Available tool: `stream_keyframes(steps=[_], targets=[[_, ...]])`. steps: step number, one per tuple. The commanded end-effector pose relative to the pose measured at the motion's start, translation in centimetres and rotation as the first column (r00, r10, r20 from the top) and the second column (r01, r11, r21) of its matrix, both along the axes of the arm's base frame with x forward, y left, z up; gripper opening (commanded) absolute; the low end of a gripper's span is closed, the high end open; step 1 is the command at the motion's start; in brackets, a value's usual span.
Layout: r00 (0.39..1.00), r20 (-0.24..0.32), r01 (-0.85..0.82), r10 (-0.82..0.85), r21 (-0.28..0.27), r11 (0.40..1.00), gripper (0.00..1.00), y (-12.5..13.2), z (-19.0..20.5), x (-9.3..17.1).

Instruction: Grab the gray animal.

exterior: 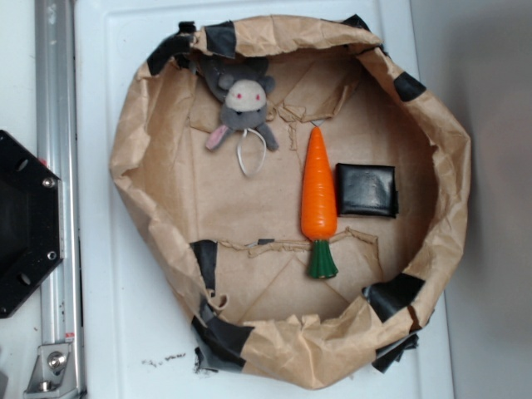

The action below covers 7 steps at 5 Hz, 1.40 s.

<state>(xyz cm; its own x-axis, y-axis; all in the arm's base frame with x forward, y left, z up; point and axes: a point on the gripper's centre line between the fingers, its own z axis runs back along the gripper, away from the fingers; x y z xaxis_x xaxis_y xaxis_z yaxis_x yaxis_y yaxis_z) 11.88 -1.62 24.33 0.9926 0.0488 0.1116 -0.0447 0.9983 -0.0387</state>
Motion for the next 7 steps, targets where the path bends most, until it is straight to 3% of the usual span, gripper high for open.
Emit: stream_keyframes(steps=[1, 2, 3, 4, 5, 6, 7], targets=[[1.000, 0.000, 0.000, 0.000, 0.000, 1.000, 1.00, 0.0, 0.0, 0.0], [0.996, -0.035, 0.085, -0.087, -0.060, 0.995, 1.00, 1.8, -1.4, 4.5], [0.938, -0.210, 0.256, -0.276, -0.119, 0.959, 1.00, 3.0, -3.7, 8.1], [0.912, -0.149, 0.388, -0.382, 0.011, 0.922, 1.00, 3.6, -5.8, 10.6], [0.820, -0.065, 0.572, -0.568, 0.089, 0.815, 1.00, 4.5, -8.9, 13.3], [0.757, -0.049, 0.648, -0.651, 0.183, 0.740, 1.00, 4.5, -12.0, 14.7], [0.602, -0.096, 0.794, -0.792, 0.170, 0.583, 1.00, 5.0, -16.2, 15.3]])
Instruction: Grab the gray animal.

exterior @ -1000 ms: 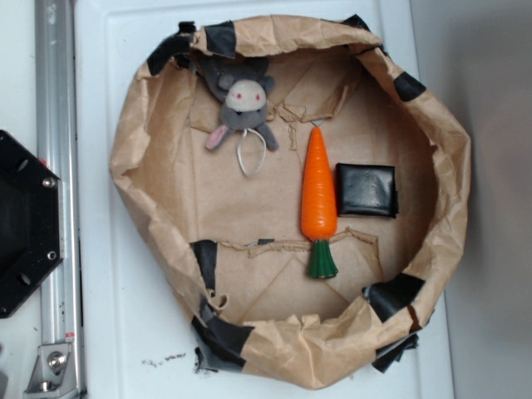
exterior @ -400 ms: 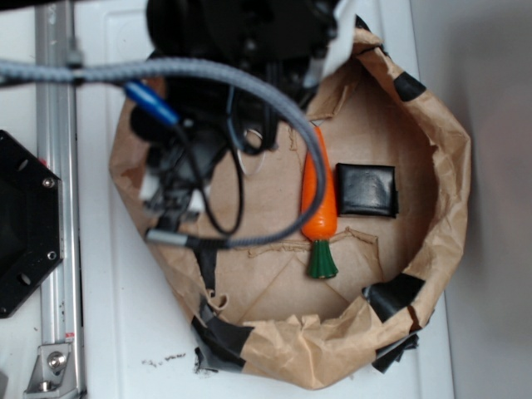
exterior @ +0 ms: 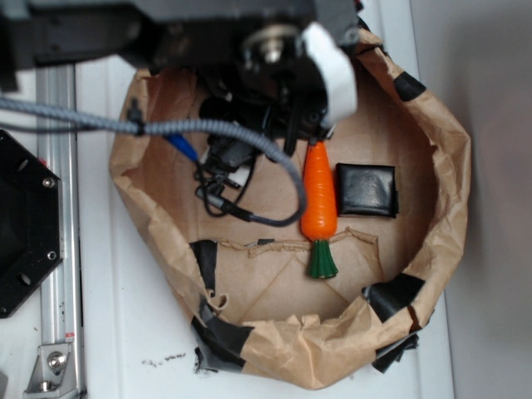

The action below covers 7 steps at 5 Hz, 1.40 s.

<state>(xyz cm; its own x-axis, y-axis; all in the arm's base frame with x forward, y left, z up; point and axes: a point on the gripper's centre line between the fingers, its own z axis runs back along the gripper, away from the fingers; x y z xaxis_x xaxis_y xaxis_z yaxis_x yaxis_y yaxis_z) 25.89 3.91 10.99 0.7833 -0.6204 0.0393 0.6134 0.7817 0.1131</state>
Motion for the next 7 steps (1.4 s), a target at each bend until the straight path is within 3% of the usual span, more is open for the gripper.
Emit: stream_keyframes(steps=[1, 2, 3, 7], targets=[[0.961, 0.004, 0.274, -0.275, 0.050, 0.960, 1.00, 1.3, -4.2, 0.7], [0.968, -0.033, 0.252, -0.250, 0.127, 0.959, 1.00, 4.0, -4.5, 0.6], [0.980, -0.006, 0.198, -0.198, 0.075, 0.977, 1.00, 5.4, -4.6, 0.0], [0.980, -0.001, 0.197, -0.197, 0.072, 0.978, 1.00, 5.3, -4.4, -0.4]])
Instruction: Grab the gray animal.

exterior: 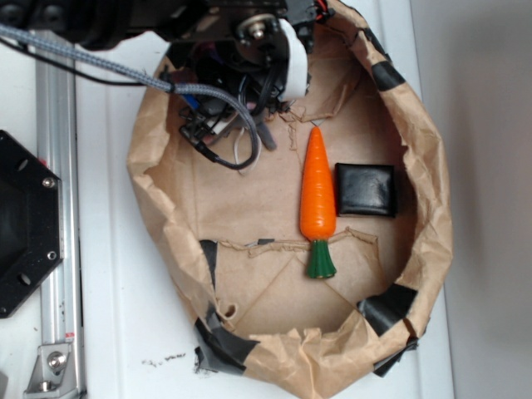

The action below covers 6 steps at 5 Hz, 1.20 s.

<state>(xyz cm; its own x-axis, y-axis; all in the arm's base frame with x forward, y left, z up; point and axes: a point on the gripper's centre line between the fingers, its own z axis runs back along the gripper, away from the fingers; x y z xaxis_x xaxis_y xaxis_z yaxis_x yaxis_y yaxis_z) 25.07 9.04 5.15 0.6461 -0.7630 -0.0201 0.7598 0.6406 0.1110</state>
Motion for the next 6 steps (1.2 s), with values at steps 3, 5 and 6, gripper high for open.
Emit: stream_keyframes(steps=[3, 5, 6], targets=[[0.999, -0.024, 0.048, -0.047, 0.044, 0.998, 1.00, -1.4, -3.6, -1.8], [0.986, -0.168, 0.007, -0.011, -0.026, 1.000, 0.00, -3.8, 0.1, -2.3], [0.987, -0.004, -0.159, 0.159, 0.041, 0.986, 0.00, -7.4, 4.8, -1.7]])
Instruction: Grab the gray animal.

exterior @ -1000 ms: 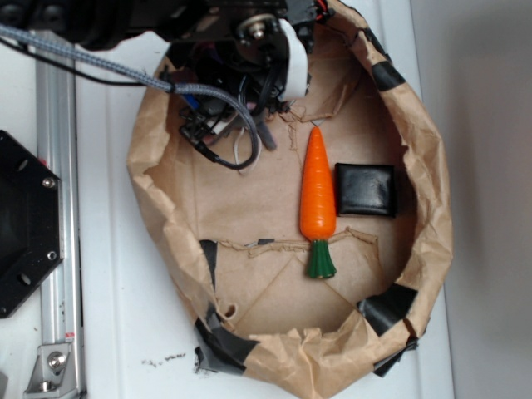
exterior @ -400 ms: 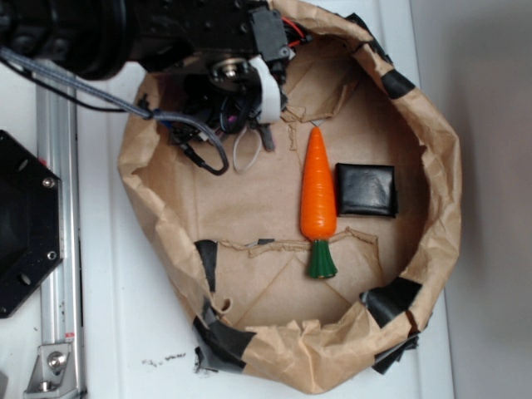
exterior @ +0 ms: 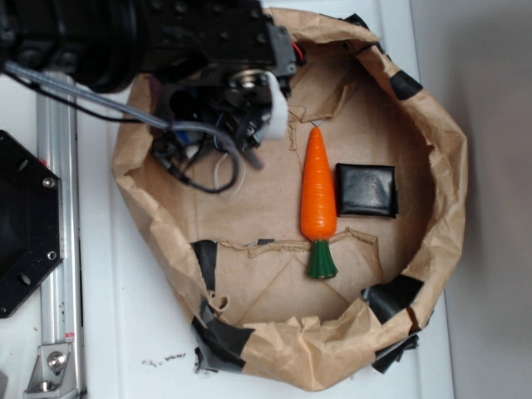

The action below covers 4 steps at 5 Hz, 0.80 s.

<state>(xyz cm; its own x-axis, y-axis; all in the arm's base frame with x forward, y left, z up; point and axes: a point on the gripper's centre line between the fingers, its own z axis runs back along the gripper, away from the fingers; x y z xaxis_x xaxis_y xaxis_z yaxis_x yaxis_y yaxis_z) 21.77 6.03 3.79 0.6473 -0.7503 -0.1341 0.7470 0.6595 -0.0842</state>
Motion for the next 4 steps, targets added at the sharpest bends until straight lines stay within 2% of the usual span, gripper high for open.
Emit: stream_keyframes(steps=[1, 2, 3, 4], targets=[[0.891, 0.215, -0.371, 0.399, -0.160, 0.915, 0.00, -6.3, 11.1, 2.2], [0.729, 0.289, -0.542, 0.621, -0.310, 0.781, 0.00, -6.8, 12.8, 2.7], [0.575, 0.272, -0.702, 0.772, -0.320, 0.636, 0.00, -6.1, 12.9, 4.3], [0.541, 0.264, -0.738, 0.799, -0.306, 0.601, 0.00, -5.4, 12.6, 4.9]])
